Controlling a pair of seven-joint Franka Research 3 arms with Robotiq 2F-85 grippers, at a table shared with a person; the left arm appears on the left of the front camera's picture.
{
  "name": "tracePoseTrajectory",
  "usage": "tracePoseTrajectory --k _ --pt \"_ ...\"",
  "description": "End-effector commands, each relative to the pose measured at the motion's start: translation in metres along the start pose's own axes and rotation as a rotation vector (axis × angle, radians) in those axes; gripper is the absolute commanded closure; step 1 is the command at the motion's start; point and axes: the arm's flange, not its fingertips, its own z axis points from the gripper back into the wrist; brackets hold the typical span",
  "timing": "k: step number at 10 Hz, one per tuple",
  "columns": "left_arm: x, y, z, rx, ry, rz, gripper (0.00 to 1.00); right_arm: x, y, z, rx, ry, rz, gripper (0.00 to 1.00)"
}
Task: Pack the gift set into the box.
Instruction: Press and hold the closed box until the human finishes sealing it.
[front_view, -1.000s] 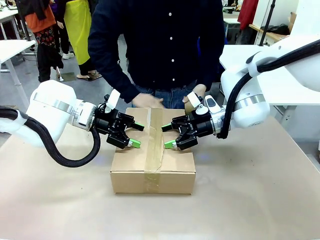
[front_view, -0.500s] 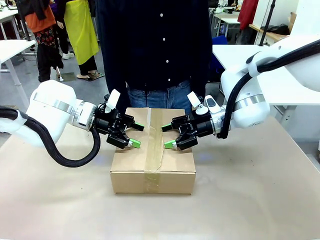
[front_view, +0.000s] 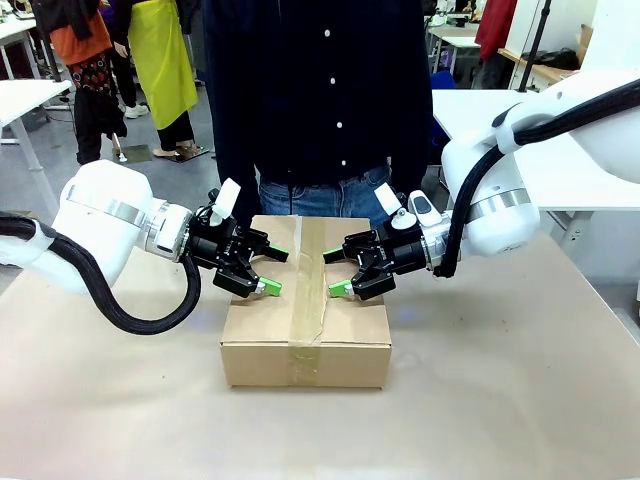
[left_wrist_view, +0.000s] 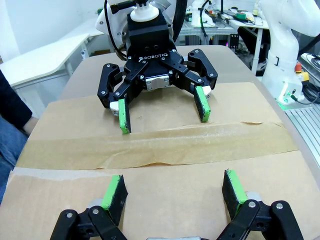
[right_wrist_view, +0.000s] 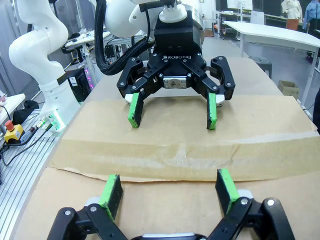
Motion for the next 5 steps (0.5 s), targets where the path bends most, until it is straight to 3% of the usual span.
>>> tracePoseTrajectory --k 1,4,5 --pt "-0.004 -0.002 0.000 -0.001 -0.003 -0.009 0.00 -0.001 0.000 -0.001 -0.003 0.004 -0.002 0.00" --pt "0.000 0.000 0.000 0.000 0.000 0.000 0.00 0.000 0.000 0.000 0.000 0.000 0.000 0.00" --pt "0.008 -0.003 0.029 -0.037 -0.008 0.053 0.00 0.013 0.006 0.026 -0.002 0.041 -0.038 0.00"
